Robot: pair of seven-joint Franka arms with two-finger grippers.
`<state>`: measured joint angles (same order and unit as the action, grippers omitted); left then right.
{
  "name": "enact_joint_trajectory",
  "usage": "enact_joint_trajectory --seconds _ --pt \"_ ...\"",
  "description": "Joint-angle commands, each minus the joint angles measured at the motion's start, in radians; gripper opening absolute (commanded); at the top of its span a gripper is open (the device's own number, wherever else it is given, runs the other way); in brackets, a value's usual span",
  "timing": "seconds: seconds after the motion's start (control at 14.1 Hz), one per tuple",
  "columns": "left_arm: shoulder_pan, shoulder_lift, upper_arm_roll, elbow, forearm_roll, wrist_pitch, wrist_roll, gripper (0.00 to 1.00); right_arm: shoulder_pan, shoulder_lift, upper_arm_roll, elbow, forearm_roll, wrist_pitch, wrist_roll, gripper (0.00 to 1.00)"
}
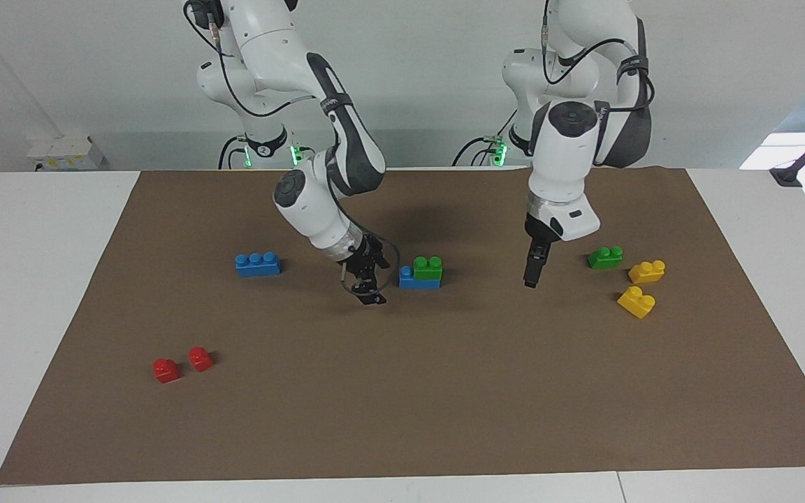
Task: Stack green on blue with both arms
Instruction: 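Open the right gripper and withdraw both grippers from the joined bricks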
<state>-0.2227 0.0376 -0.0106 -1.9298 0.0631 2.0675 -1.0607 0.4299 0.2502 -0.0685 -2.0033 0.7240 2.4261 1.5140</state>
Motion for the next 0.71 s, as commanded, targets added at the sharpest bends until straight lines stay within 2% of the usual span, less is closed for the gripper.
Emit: enact_joint_trajectory --seconds 0.0,0.14,0.21,0.35,0.42,0.64 --pt "0.109 -0.031 -0.005 0.09 -0.058 -0.177 0.336 1.0 -0.103 -0.077 0.004 -0.005 -0.005 -0.084 -0.22 1.0" --pt "0.16 -0.039 -0.002 0.135 -0.062 -0.251 0.544 1.0 -0.172 -0.103 0.003 0.017 -0.046 -0.158 -0.407 1.0" --pt "0.173 -0.054 0.0 0.138 -0.062 -0.277 0.617 1.0 -0.201 -0.106 0.001 0.046 -0.108 -0.218 -0.479 1.0" --pt "0.201 -0.08 0.0 0.161 -0.06 -0.357 0.7 1.0 -0.259 -0.121 0.004 0.121 -0.312 -0.339 -0.622 1.0" --pt "0.204 -0.081 0.001 0.198 -0.062 -0.407 0.728 1.0 -0.278 -0.132 0.004 0.151 -0.371 -0.389 -0.706 1.0" --pt "0.209 -0.099 -0.002 0.249 -0.06 -0.503 0.835 1.0 -0.344 -0.17 0.001 0.193 -0.449 -0.49 -0.993 1.0"
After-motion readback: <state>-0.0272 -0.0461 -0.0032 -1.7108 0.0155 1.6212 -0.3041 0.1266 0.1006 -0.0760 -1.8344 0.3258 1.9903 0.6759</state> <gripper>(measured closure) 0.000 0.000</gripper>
